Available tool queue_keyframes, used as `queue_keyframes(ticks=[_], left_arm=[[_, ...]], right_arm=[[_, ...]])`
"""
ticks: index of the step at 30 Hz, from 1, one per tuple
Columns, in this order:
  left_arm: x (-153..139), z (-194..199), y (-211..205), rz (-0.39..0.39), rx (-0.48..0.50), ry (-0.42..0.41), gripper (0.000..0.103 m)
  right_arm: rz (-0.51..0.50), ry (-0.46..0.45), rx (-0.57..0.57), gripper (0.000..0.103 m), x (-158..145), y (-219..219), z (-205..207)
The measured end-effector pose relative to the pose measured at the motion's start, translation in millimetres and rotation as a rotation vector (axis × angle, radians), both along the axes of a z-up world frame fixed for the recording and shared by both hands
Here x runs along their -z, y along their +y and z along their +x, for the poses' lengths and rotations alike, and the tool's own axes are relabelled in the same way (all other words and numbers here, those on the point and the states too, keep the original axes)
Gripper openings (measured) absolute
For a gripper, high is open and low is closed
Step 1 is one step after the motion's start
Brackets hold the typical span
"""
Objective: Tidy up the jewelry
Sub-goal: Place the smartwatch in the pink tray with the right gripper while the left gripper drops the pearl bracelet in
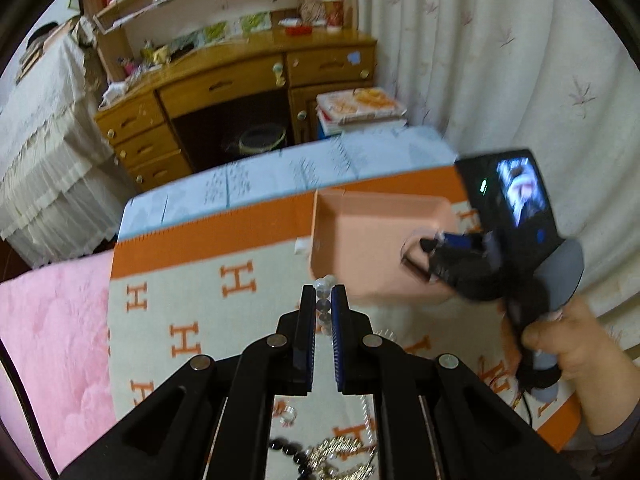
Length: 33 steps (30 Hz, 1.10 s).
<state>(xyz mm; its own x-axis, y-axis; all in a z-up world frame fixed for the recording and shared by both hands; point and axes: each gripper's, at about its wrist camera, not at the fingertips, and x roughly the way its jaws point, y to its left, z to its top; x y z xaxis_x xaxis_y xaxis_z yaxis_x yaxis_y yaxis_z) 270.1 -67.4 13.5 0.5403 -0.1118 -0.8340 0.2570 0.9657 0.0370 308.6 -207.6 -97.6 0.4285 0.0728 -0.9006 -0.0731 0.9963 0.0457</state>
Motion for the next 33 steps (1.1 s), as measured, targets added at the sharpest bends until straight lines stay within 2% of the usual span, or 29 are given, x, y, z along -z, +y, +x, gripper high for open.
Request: queue_keyframes(ticks=[2,6,11,15,16,17,19,20,24,27,29,31,33], left_arm=[[-3.9,7.3,-10.1,-0.011,0.022,-0.019,0.005],[-2.7,23.9,-26.9,-0.026,0.035,-0.039,0.005],[12.2,47.6,-41.8,-0.06,0.036,-0.018,0.005],[44.7,69.7,-49.6,-0.029,0.016,0.013,0.006],[54.6,74.0,-49.3,-0.019,0.01,0.032,0.013],[66.0,78.6,-48.2,-0.003,-0.001,0.06,0.028],[84.8,83.3,-41.9,0.024,-0.032,0.093,0.043],[91.5,83.9,-37.7,0.035,-0.054,0.095,0.047],[96.9,76.7,-20.4,0.007,-0.078,0.11,0.048],[88.5,60.9,-5.8,-0.018,-0.079,0.093,0.052],[81.0,47.5,4.5,-0.035,-0.075,0.073,0.066],[72.9,31.5,14.8,-0.045,-0.072,0.044,0.073],[70.1,14.6,29.1,-0.051,-0.066,0.032,0.074]], right_arm=[[0.007,-0.009,-0.018,0.021,-4.8,0.3,-5.5],[-0.008,-0.084,-0.044,0.042,-21.8,-2.5,-22.2],[0.05,-0.141,-0.042,0.044,-39.5,-17.4,-41.0],[0.055,-0.178,-0.024,0.044,-47.7,-25.6,-55.1],[0.048,-0.184,-0.021,0.044,-48.4,-26.9,-57.7],[0.043,-0.19,-0.021,0.044,-48.5,-26.5,-60.6],[0.023,-0.205,-0.024,0.044,-48.9,-26.3,-65.5],[0.017,-0.208,-0.027,0.044,-48.9,-25.8,-68.5],[-0.032,-0.221,-0.032,0.044,-43.7,-22.6,-66.7],[-0.05,-0.22,-0.042,0.044,-37.4,-17.6,-60.7],[-0.057,-0.222,-0.051,0.044,-34.2,-13.1,-58.6],[-0.082,-0.23,-0.083,0.044,-31.3,-5.5,-55.2],[-0.106,-0.235,-0.127,0.044,-29.1,1.4,-53.9]])
